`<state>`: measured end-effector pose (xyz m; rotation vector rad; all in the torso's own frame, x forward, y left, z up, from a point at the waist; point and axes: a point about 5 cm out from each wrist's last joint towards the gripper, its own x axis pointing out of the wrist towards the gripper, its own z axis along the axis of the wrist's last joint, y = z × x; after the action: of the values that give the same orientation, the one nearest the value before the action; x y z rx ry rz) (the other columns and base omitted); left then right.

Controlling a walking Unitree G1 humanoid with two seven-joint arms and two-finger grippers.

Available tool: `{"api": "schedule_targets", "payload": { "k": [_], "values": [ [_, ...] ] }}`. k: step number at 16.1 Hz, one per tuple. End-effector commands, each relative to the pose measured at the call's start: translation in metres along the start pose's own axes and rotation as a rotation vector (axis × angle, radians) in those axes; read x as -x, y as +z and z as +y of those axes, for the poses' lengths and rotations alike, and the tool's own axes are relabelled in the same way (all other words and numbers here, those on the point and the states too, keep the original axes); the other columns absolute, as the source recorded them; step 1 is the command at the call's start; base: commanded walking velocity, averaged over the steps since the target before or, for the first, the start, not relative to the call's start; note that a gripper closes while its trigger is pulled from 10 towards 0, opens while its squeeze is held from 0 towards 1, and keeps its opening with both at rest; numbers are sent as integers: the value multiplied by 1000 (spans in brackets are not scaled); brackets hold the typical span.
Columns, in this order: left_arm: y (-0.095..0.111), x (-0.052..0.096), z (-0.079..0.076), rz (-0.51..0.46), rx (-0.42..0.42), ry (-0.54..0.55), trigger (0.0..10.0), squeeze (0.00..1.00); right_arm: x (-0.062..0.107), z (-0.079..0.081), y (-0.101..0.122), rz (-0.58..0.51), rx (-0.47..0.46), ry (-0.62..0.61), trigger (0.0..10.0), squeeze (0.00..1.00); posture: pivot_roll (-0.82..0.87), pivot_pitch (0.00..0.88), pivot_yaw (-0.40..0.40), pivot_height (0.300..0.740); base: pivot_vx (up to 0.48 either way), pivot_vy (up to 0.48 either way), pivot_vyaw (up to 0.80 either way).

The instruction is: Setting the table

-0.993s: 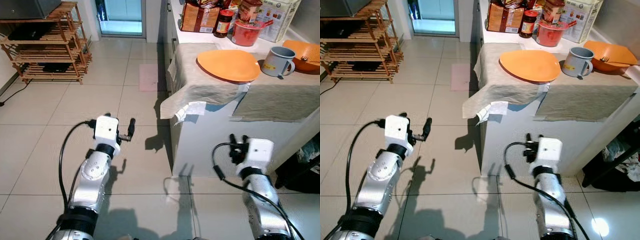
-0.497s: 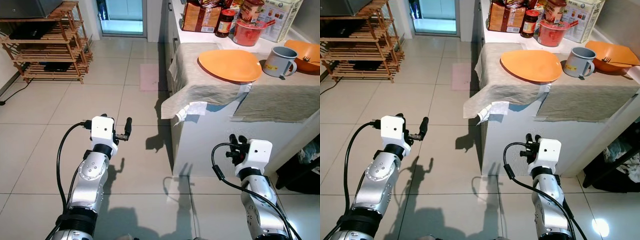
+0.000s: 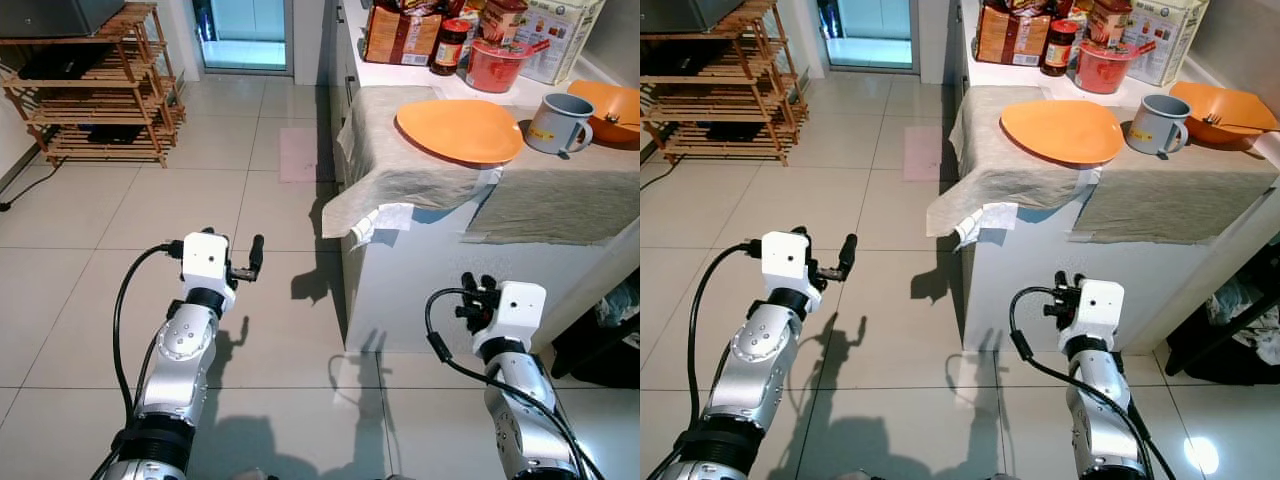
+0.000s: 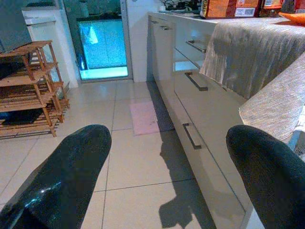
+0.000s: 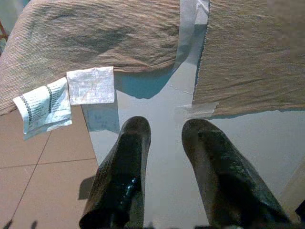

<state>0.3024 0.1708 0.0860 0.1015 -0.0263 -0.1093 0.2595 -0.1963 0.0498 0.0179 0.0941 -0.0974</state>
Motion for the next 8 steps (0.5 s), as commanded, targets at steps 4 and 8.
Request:
{"api": "schedule_targets", "payload": {
  "k": [4, 8],
  "values": [
    [-1, 1, 1, 9, -5, 10, 10000, 0, 0, -1, 1, -12, 20, 3, 10000, 1000, -45, 0, -4, 740, 0, 0, 0],
    [-2, -1, -3, 26, -6, -3, 10000, 0, 1, -2, 1, -14, 26, 4, 10000, 1000, -55, 0, -2, 740, 0, -120, 0]
  ]
}}
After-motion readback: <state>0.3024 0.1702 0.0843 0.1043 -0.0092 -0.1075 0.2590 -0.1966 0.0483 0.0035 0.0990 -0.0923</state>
